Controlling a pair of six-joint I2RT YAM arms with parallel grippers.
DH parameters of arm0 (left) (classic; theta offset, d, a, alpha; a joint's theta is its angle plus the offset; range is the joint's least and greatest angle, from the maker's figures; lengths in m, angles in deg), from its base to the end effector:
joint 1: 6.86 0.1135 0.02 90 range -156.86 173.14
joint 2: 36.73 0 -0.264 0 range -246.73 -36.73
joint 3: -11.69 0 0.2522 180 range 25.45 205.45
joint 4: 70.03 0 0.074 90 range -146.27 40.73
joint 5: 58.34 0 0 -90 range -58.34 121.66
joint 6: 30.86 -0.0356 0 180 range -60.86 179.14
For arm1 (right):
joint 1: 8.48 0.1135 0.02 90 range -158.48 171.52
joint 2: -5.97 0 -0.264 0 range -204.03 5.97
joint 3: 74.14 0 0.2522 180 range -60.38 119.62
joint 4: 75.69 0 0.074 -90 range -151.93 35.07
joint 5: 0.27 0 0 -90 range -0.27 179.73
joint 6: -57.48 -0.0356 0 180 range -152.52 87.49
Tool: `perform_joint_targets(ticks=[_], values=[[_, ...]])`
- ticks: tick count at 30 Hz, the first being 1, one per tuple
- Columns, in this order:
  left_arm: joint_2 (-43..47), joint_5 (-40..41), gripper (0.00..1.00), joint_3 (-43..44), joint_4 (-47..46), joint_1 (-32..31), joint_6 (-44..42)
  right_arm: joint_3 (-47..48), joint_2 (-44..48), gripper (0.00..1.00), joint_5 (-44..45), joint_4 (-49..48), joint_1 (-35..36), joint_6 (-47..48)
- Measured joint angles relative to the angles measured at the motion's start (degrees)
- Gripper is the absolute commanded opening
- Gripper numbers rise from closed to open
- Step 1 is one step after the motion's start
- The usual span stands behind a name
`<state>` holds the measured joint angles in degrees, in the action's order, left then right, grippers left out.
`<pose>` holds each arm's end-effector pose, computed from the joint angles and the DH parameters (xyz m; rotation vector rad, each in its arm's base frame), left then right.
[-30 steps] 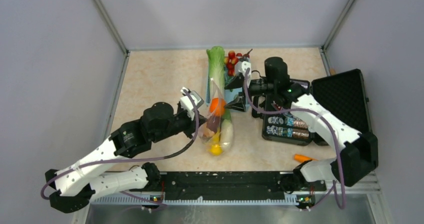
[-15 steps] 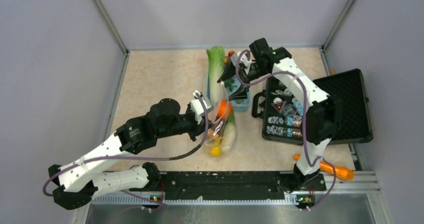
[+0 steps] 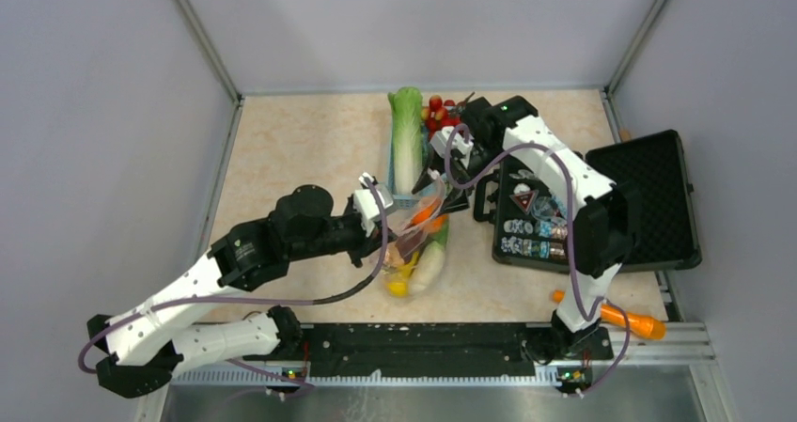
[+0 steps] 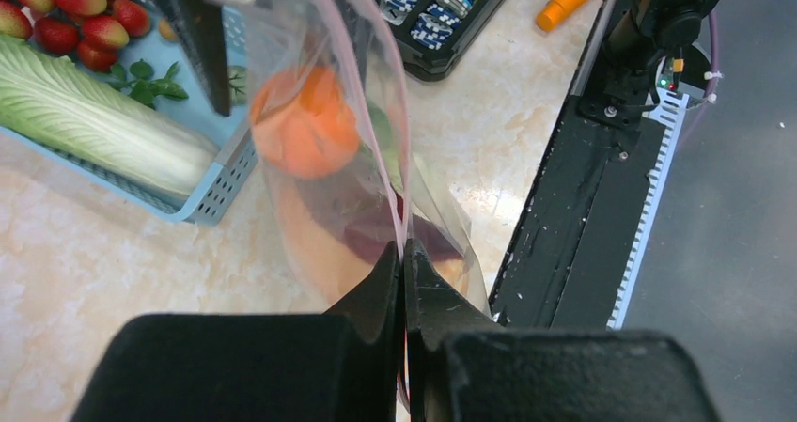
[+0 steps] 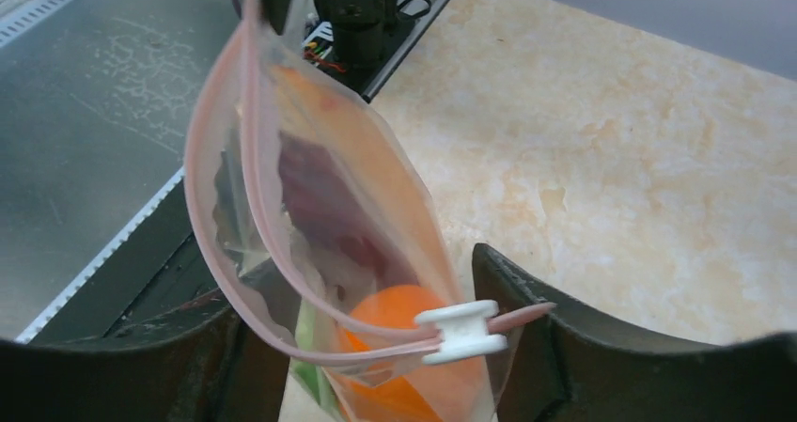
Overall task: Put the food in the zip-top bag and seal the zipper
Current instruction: Move the bin to the center of the board.
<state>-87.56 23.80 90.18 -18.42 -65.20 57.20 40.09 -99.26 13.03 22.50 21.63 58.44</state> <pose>0.0885 -0.1528 0.3909 1.1173 1.7406 -0.7598 0.2764 0.2003 0.3255 -1.8012 1.0043 1.3995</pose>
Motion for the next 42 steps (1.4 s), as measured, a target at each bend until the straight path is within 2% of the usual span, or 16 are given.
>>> perform_joint_targets(ticks=[5, 6, 7, 8, 11, 14, 20, 22, 24, 29, 34, 35, 40, 42], values=[[1.97, 1.07, 0.00, 0.00, 0.52, 0.26, 0.00, -0.31, 3.04, 0.41, -0.61, 1.09, 0.02, -0.61], [2.23, 1.42, 0.00, 0.00, 0.57, 0.31, 0.00, -0.31, 3.13, 0.41, -0.79, 1.16, 0.02, -0.83], [2.38, 1.75, 0.00, 0.00, 0.59, 0.31, 0.02, -0.31, 3.17, 0.43, -0.98, 1.18, 0.04, -1.25], [2.51, 2.03, 0.00, 0.00, 0.61, 0.33, 0.04, -0.31, 3.17, 0.52, -1.01, 1.20, 0.04, -1.73], [3.19, 3.48, 0.00, -0.04, 0.81, 0.37, 0.22, -0.74, 3.37, 0.69, -1.33, 1.01, 0.04, -2.67], [4.79, 4.87, 0.00, -0.50, 0.94, 0.52, 0.28, -3.13, 4.63, 0.72, -1.46, 0.83, 0.04, -2.84], [5.70, 5.16, 0.00, -0.68, 1.46, 0.57, 0.28, -6.01, 6.88, 0.53, -1.40, -2.10, 0.04, -6.75], [5.64, 5.27, 0.00, -0.83, 1.44, 0.57, 0.28, -6.71, 7.54, 0.44, -1.36, -3.72, 0.04, -8.74], [5.77, 5.70, 0.00, -1.11, 1.42, 0.57, 0.28, -8.02, 8.70, 0.43, -1.20, -6.01, 0.04, -11.34], [7.13, 8.00, 0.00, -1.53, 1.62, 0.57, 0.28, -15.30, 13.84, 0.40, 0.50, -17.59, 0.04, -23.26], [7.87, 9.07, 0.00, -1.53, 2.12, 0.57, 0.28, -26.62, 22.23, 0.15, 2.34, -38.58, 0.04, -40.33], [7.87, 9.07, 0.00, -1.53, 2.12, 0.57, 0.28, -29.00, 24.20, 0.14, 2.67, -43.65, 0.04, -44.44], [7.98, 10.34, 0.00, -1.86, 2.08, 0.55, 0.31, -37.70, 31.58, 0.13, 3.87, -65.31, 0.04, -61.11], [8.37, 10.95, 0.00, -2.12, 2.05, 0.57, 0.33, -39.06, 32.83, 0.13, 4.66, -69.37, 0.04, -64.28]])
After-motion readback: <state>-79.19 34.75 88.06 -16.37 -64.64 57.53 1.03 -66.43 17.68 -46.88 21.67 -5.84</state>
